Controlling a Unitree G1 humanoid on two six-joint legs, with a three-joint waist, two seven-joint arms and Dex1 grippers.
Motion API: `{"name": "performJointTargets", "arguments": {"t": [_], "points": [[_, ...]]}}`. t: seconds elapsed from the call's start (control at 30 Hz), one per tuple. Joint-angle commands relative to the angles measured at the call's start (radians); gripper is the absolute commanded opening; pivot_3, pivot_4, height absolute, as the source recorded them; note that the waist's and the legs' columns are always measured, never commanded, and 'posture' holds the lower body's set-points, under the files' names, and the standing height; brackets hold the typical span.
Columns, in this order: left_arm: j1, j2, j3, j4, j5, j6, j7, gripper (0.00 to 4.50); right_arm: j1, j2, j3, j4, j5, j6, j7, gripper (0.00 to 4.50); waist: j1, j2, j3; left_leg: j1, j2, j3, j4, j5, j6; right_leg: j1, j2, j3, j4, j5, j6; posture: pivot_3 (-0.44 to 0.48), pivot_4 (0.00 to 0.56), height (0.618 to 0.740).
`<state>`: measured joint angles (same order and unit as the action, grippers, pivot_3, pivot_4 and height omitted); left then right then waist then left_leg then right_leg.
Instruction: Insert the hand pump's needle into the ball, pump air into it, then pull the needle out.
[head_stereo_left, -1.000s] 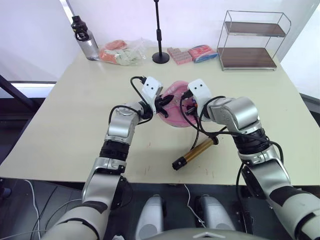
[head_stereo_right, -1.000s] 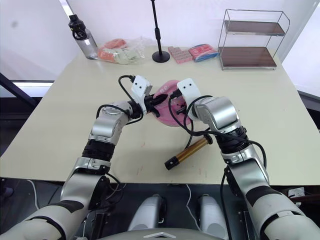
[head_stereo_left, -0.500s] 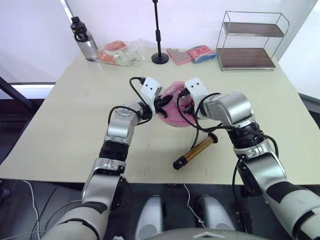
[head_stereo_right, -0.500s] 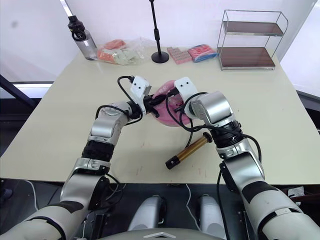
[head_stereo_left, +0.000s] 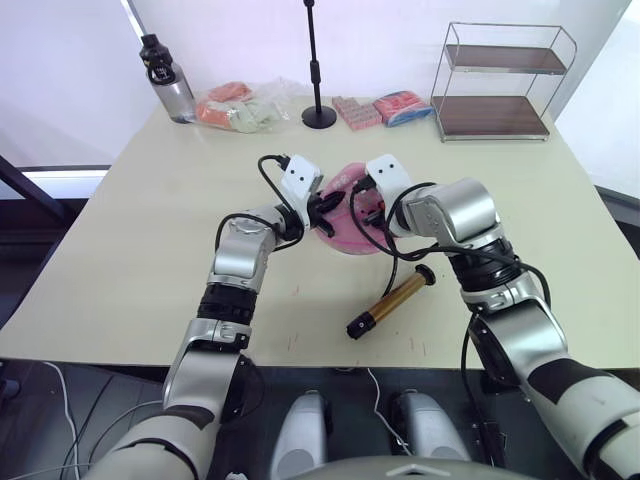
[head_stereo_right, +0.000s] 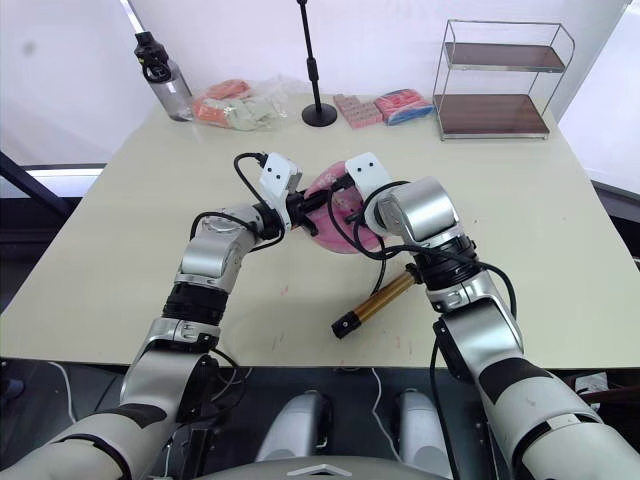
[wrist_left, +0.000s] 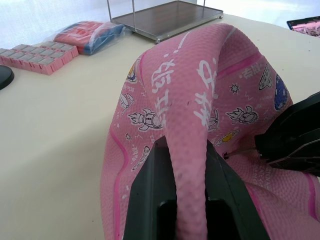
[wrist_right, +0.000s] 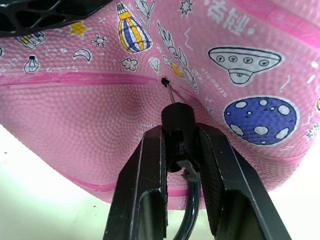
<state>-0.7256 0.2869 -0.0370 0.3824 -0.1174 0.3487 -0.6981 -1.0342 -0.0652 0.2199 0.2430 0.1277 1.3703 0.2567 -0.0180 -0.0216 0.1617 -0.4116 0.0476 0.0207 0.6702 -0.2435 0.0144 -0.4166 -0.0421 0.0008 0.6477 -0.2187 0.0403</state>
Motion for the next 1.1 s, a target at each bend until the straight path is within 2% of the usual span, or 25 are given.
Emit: {"name": "performJointTargets", "arguments": {"t": [0.03, 0.33, 0.53, 1.1], "points": [[0.018, -0.079, -0.101, -0.049, -0.031, -0.014, -0.093, 0.01, -0.027, 0.068, 0.020, 0.054, 0.012, -0.083, 0.018, 0.36, -0.001, 0.000, -0.001, 0.000, 0.000, 0.000, 0.000, 0.000, 0.000, 0.000, 0.000, 0.000, 0.000, 0.000, 0.000, 0.000, 0.150, 0.740], [0.030, -0.082, -0.094, -0.052, -0.027, -0.023, -0.109, 0.01, -0.051, 0.105, 0.005, 0.114, -0.001, -0.127, 0.027, 0.36, -0.018, 0.000, -0.005, 0.004, 0.000, 0.000, 0.000, 0.000, 0.000, 0.003, 0.000, 0.000, 0.000, -0.001, 0.002, 0.000, 0.150, 0.740], [0.033, -0.089, -0.089, -0.043, -0.031, -0.033, -0.119, 0.01, -0.048, 0.115, 0.011, 0.109, 0.007, -0.145, 0.059, 0.36, -0.021, 0.000, -0.005, 0.010, 0.000, 0.000, -0.002, 0.000, 0.000, 0.006, 0.000, 0.003, 0.000, -0.004, -0.002, 0.000, 0.150, 0.740], [0.045, -0.103, -0.101, -0.010, -0.026, -0.061, -0.135, 0.01, -0.070, 0.156, -0.033, 0.090, 0.026, -0.106, 0.089, 0.36, -0.022, 0.000, -0.005, 0.011, 0.001, -0.001, -0.004, 0.000, 0.000, 0.006, 0.000, 0.006, 0.000, -0.004, -0.002, 0.000, 0.150, 0.740]]}}
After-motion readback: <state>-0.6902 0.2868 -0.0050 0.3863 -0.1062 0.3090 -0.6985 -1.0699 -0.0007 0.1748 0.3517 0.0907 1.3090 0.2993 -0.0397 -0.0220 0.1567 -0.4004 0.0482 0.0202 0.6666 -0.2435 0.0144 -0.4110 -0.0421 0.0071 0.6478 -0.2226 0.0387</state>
